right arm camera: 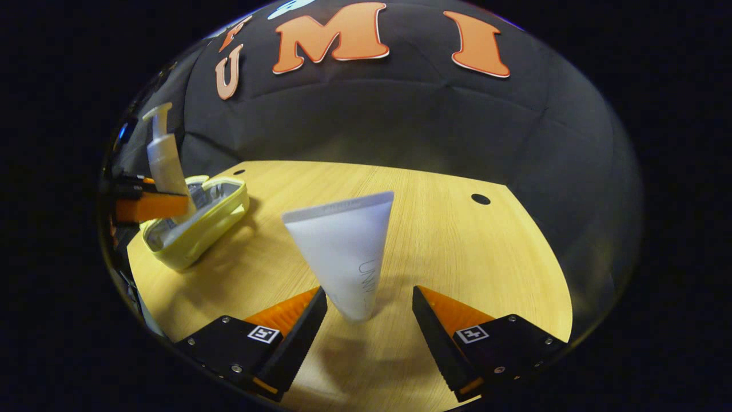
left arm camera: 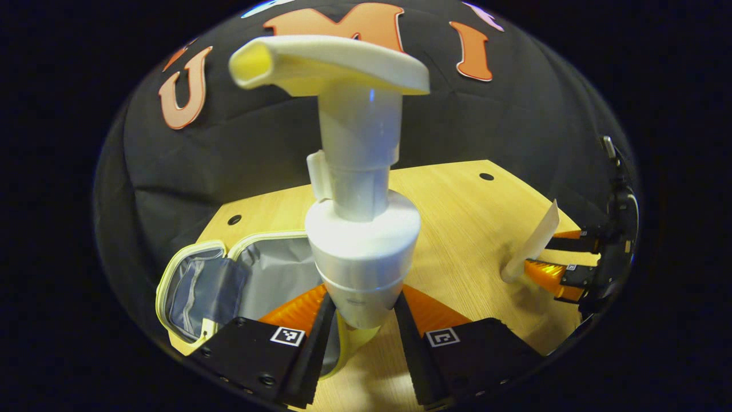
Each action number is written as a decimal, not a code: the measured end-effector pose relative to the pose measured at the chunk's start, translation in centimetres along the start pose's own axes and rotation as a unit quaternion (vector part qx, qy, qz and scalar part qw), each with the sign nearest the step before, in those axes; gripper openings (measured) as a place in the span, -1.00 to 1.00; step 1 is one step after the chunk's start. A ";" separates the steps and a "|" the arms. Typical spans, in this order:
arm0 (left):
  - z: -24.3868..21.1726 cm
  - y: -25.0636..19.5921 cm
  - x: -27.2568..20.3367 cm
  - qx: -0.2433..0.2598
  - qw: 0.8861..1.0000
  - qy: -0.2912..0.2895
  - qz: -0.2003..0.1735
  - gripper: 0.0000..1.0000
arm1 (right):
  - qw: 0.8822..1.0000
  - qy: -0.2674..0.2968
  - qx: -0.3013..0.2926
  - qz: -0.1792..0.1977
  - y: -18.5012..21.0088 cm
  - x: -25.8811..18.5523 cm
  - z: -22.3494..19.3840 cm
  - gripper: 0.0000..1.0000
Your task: First open the suitcase, pack the skin care products into it, and then close the suitcase.
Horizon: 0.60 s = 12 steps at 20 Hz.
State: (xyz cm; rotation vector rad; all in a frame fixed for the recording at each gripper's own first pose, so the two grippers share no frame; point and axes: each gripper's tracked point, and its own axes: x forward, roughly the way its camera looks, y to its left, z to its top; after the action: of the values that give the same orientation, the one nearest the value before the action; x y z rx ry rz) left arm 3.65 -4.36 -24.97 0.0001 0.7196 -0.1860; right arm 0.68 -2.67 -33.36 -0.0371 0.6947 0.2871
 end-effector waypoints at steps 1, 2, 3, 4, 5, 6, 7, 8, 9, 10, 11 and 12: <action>0.1 0.4 -0.5 -0.004 1.000 0.002 0.007 0.28 | 1.000 0.001 0.004 0.004 0.0 0.7 -0.2 0.92; 0.3 0.8 -0.8 -0.006 1.000 0.001 0.016 0.24 | 1.000 0.005 0.010 0.009 0.2 1.4 -0.5 0.90; 0.3 1.4 -1.2 -0.008 1.000 0.002 0.022 0.25 | 1.000 0.011 0.017 0.013 0.2 1.9 -1.2 0.85; 0.6 1.8 -1.6 -0.009 1.000 0.001 0.029 0.25 | 0.999 0.017 0.022 0.019 0.4 2.4 -1.6 0.82; 0.8 2.2 -2.0 -0.010 0.999 0.000 0.033 0.25 | 0.999 0.020 0.024 0.023 0.7 2.7 -1.7 0.75; 1.1 2.7 -2.4 -0.010 0.999 -0.002 0.039 0.25 | 0.999 0.021 0.026 0.028 0.9 2.7 -1.8 0.71; 1.3 3.1 -2.6 -0.014 0.999 -0.004 0.044 0.24 | 0.999 0.017 0.028 0.033 1.1 2.7 -1.6 0.60; 1.6 3.5 -2.8 -0.019 0.999 -0.006 0.048 0.24 | 0.999 0.015 0.027 0.039 1.4 2.9 -1.5 0.52; 1.7 3.8 -3.0 -0.023 0.998 -0.007 0.051 0.24 | 0.999 0.014 0.024 0.037 1.4 2.9 -1.6 0.32; 1.9 4.1 -3.1 -0.026 0.998 -0.010 0.055 0.24 | 0.999 0.016 0.022 0.041 1.6 2.9 -1.6 0.11; 2.1 4.6 -3.3 -0.030 0.998 -0.012 0.059 0.25 | 0.999 0.019 0.024 0.044 1.8 2.7 -1.6 0.14; 2.3 5.0 -3.5 -0.033 0.997 -0.015 0.062 0.25 | 0.998 0.023 0.028 0.049 2.0 2.4 -1.6 0.13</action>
State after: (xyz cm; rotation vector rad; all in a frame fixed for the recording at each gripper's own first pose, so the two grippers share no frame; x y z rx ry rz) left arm 3.38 1.00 -21.27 -0.0205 0.6933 -0.0430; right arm 0.86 -0.36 -35.97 0.0442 0.7509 0.3607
